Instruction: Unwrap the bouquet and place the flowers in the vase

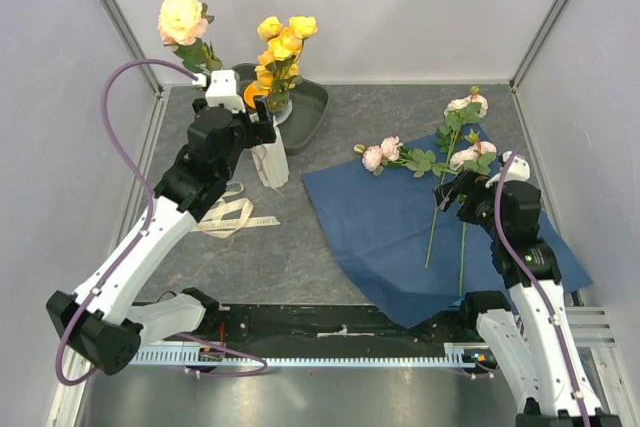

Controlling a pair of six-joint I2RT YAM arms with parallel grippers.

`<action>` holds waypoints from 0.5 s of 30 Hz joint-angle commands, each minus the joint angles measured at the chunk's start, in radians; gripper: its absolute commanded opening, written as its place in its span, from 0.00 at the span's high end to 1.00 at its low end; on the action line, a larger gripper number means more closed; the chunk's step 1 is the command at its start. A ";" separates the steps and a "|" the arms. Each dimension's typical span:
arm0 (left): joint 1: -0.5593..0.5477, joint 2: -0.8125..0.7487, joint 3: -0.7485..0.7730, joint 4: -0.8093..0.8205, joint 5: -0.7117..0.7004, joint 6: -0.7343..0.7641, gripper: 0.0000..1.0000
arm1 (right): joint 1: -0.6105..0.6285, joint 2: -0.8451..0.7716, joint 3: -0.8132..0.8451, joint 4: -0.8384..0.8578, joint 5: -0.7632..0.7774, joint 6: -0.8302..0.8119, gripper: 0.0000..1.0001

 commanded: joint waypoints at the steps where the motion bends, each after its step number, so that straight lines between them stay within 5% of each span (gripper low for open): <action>1: 0.002 -0.091 0.010 0.015 0.037 -0.039 0.04 | -0.001 0.119 0.055 0.037 -0.036 -0.008 0.02; 8: 0.002 -0.107 0.021 0.047 0.389 -0.034 0.14 | 0.057 0.482 0.216 -0.041 0.031 -0.092 0.04; 15: -0.002 -0.020 0.013 0.199 1.017 -0.109 0.14 | 0.267 0.778 0.431 -0.115 0.441 -0.312 0.10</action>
